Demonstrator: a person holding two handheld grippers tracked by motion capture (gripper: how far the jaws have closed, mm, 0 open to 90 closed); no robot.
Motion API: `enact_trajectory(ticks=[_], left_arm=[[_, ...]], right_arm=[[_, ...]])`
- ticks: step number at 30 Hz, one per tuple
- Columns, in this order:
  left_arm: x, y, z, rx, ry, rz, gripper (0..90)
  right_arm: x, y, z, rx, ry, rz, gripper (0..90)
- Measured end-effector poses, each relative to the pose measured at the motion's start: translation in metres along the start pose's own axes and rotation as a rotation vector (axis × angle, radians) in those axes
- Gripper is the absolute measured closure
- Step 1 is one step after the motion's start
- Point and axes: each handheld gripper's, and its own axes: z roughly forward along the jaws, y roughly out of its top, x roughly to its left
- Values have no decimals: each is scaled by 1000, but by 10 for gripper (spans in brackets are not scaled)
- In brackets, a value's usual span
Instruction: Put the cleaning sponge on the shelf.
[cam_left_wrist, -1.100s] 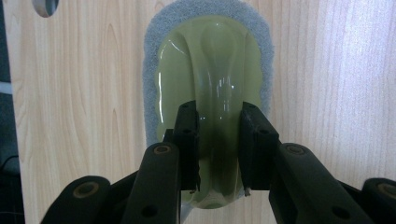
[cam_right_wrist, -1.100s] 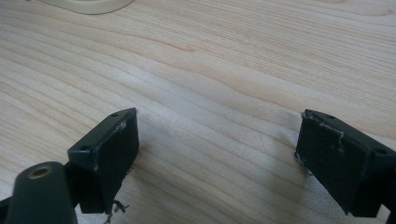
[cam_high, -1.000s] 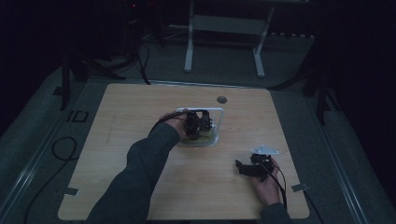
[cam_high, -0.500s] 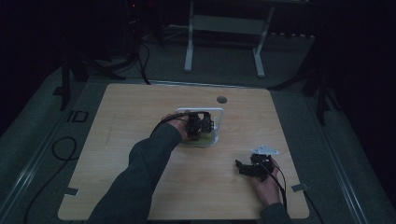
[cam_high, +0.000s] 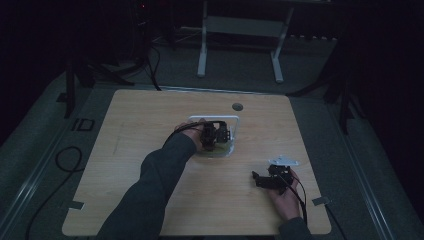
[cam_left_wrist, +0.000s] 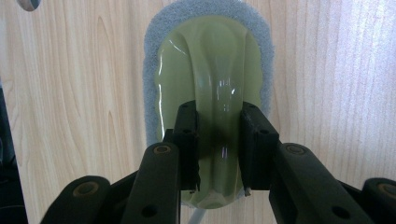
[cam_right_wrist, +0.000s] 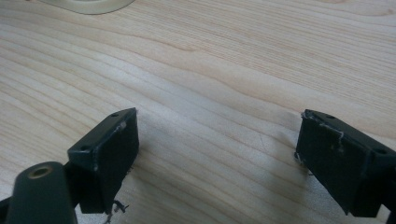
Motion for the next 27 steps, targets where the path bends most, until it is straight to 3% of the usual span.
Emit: enact_trajectory(ticks=[18, 27], left_arm=[[-3, 7, 7, 16, 59, 23, 711], [-2, 7, 10, 35, 87, 2, 711]], right_arm=[[0, 0, 0, 0, 0, 0, 128], [0, 0, 0, 1, 0, 1, 128]])
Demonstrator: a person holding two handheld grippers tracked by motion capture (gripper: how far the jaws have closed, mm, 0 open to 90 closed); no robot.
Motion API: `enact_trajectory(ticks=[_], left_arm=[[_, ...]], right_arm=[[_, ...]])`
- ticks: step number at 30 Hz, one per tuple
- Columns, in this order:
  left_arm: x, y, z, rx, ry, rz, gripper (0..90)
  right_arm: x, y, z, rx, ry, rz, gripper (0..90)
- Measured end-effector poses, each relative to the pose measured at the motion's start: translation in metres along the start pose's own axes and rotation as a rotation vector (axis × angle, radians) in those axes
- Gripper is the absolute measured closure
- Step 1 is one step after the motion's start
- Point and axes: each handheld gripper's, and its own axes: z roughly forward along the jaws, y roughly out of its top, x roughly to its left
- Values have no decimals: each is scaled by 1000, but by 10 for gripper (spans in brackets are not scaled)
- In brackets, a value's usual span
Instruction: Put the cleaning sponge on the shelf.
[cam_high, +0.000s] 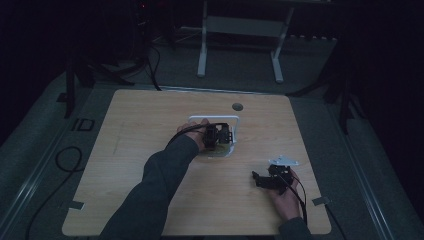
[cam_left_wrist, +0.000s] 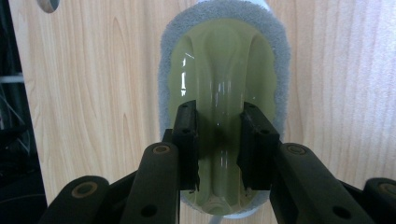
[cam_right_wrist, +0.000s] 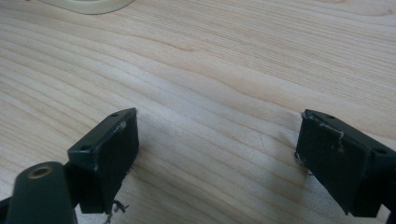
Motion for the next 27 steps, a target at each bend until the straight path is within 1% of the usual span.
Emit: enact_trajectory(ticks=[6, 7, 10, 12, 16, 17, 19, 21, 22, 27], left_arm=[[0, 1, 3, 7, 24, 3, 711], [0, 1, 4, 8, 25, -5, 710], [-1, 1, 5, 13, 34, -11, 707], [0, 1, 5, 12, 33, -17, 678], [0, 1, 4, 24, 34, -47, 648], [0, 1, 4, 24, 34, -47, 648], [-1, 0, 2, 16, 35, -58, 634], [-1, 0, 1, 16, 34, -59, 626], [-2, -1, 0, 12, 37, -69, 616], [-2, -2, -4, 1, 25, -82, 574]], right_arm=[[0, 0, 0, -1, 1, -2, 128], [0, 0, 0, -1, 1, -2, 128], [0, 0, 0, -1, 2, -2, 128], [0, 0, 0, -1, 2, -1, 128], [0, 0, 0, -1, 2, -1, 128], [0, 0, 0, -1, 2, -1, 128], [0, 0, 0, -1, 2, -2, 128], [0, 0, 0, -1, 2, -3, 128], [0, 0, 0, -1, 2, -2, 128], [0, 0, 0, 0, 2, -2, 128]])
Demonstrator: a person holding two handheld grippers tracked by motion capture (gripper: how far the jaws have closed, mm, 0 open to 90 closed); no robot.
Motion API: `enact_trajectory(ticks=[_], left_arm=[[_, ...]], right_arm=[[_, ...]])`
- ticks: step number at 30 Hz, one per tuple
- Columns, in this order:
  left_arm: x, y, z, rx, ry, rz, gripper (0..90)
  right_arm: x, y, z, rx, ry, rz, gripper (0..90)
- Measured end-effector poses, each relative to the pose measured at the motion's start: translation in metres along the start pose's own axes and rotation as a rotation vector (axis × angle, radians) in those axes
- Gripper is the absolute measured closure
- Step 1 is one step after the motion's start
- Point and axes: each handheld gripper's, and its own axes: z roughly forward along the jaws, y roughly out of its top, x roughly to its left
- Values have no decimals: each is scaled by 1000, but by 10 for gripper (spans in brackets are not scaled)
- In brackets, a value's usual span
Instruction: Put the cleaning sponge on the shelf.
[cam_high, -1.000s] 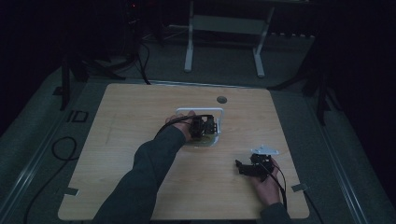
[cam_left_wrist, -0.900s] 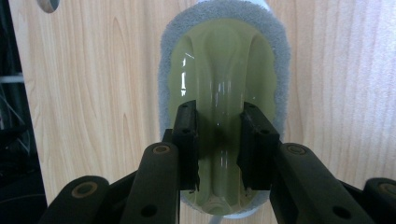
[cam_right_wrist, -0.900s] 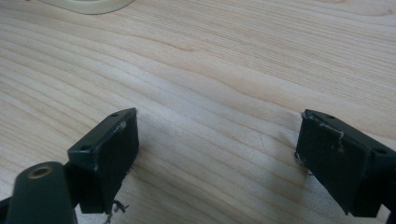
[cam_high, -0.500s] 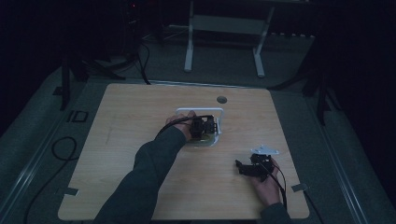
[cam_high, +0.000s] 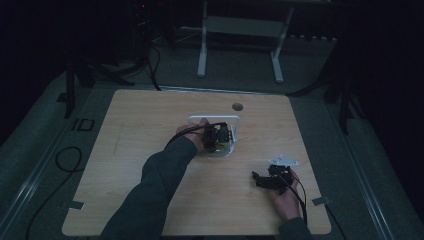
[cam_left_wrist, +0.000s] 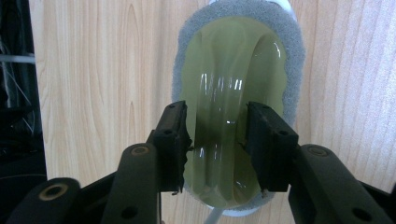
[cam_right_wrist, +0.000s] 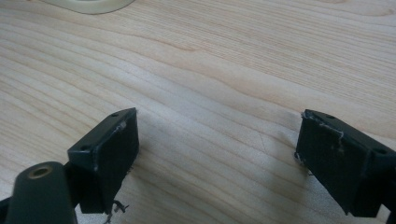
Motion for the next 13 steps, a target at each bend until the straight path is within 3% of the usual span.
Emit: enact_trajectory(ticks=[6, 13], left_arm=[[-1, -2, -13, -31, 8, -17, 521], [-6, -10, -38, -86, -16, -65, 430]], right_arm=[[0, 0, 0, -1, 0, -2, 128], [0, 0, 0, -1, 0, -1, 128]])
